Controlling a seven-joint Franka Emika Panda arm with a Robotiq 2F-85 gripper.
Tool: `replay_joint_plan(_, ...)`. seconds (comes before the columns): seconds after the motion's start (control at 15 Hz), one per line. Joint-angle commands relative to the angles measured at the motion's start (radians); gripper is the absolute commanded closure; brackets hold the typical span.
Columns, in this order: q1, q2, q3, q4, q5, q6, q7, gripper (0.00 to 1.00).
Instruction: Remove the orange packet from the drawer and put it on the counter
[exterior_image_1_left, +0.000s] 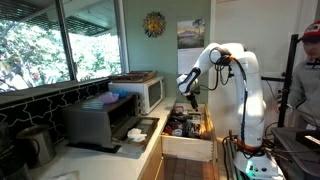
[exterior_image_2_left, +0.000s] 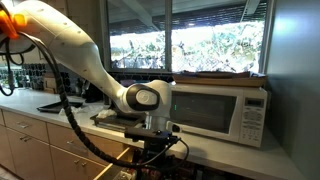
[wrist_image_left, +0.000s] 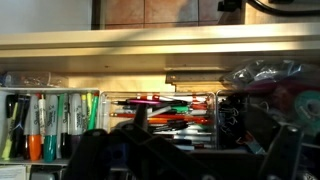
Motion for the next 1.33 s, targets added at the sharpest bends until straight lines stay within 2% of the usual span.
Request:
replay_joint_plan(0.0,-0.017,0.007,0.021,0.006,-0.003,-0.005,0.002,0.0)
replay_joint_plan(0.2,-0.021,-0.005,0.019,0.006,-0.002,-0.007,0.001,0.0)
replay_joint_plan(0.27,-0.02,-0.032,0.022,-0.037,-0.015,0.099,0.016,0.0)
replay_joint_plan(0.47,-0.017,-0.03,0.045,-0.131,0.064,0.362,0.072,0.0)
replay_joint_plan(0.73,-0.019,0.005,0.102,-0.243,0.229,0.619,0.051,0.0)
replay_joint_plan(0.93,-0.049,0.05,0.152,-0.294,0.345,0.757,-0.017,0.0)
replay_joint_plan(1.07,-0.097,0.08,0.209,-0.309,0.45,0.798,-0.105,0.0)
replay_joint_plan(1.27,-0.163,0.136,0.267,-0.301,0.519,0.837,-0.216,0.0)
